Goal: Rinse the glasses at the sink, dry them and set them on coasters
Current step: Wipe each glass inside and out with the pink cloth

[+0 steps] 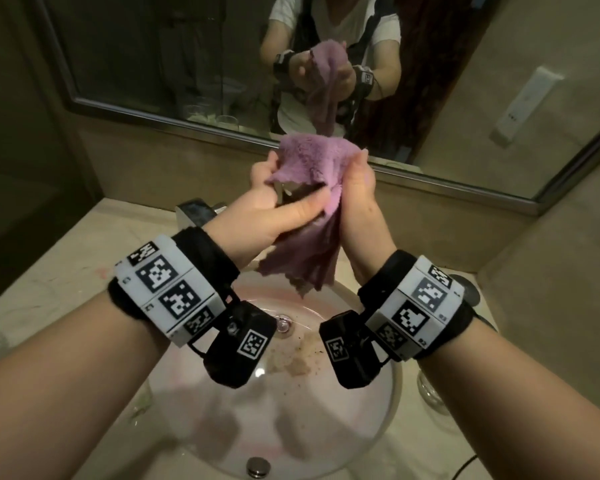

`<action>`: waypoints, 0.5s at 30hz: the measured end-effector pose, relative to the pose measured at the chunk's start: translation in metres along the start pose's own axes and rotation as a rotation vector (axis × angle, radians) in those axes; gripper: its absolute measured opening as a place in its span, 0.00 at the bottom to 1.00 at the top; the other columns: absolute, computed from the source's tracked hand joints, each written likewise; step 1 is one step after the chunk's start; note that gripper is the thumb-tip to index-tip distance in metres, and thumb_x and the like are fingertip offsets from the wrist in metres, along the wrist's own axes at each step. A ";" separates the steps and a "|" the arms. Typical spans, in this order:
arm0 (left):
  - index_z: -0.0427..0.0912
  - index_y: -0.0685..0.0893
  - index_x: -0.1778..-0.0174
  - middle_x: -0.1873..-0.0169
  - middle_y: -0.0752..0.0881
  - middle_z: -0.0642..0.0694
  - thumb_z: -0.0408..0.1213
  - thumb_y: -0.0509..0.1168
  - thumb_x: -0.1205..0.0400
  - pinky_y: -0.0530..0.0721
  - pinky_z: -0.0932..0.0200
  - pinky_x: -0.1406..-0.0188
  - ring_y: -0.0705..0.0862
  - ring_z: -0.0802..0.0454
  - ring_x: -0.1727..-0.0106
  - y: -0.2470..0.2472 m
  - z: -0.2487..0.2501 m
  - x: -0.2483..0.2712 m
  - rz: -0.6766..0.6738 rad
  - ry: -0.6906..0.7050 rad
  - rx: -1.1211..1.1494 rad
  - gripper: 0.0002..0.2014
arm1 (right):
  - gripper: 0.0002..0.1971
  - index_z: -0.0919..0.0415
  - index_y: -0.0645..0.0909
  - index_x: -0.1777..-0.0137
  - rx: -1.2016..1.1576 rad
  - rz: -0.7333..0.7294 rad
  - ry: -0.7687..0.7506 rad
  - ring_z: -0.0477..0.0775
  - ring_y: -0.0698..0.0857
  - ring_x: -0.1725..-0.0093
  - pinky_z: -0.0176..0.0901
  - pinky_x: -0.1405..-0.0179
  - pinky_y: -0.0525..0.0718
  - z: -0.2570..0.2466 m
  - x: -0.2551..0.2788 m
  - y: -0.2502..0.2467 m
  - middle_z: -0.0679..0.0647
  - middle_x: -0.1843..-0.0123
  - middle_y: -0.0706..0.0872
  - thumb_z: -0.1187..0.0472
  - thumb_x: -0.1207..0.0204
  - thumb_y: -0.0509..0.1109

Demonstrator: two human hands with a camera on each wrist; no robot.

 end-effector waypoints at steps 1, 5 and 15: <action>0.41 0.68 0.24 0.34 0.73 0.50 0.60 0.80 0.45 0.81 0.60 0.39 0.82 0.60 0.38 0.007 0.000 -0.002 -0.071 -0.003 -0.012 0.54 | 0.63 0.54 0.63 0.21 0.003 -0.023 0.031 0.54 0.73 0.26 0.61 0.25 0.69 0.007 -0.002 0.000 0.55 0.24 0.73 0.10 0.51 0.46; 0.35 0.60 0.23 0.37 0.77 0.37 0.50 0.86 0.55 0.87 0.55 0.63 0.89 0.49 0.53 0.020 -0.001 -0.003 -0.193 -0.068 0.247 0.66 | 0.53 0.58 0.68 0.24 -0.159 -0.130 0.131 0.53 0.80 0.33 0.59 0.28 0.75 0.003 0.004 0.005 0.57 0.33 0.81 0.17 0.36 0.44; 0.52 0.55 0.31 0.35 0.70 0.53 0.78 0.60 0.45 0.81 0.60 0.39 0.80 0.60 0.44 -0.001 0.021 -0.009 -0.008 0.084 -0.359 0.52 | 0.40 0.61 0.80 0.37 -0.426 -0.065 0.225 0.58 0.87 0.43 0.56 0.36 0.82 0.008 0.007 -0.004 0.64 0.44 0.88 0.26 0.28 0.53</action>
Point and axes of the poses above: each hand's wrist, its own x-axis away from the middle knuckle, its own y-axis out of the palm, z = x × y, the point moved 9 cm from there along -x, towards the middle knuckle
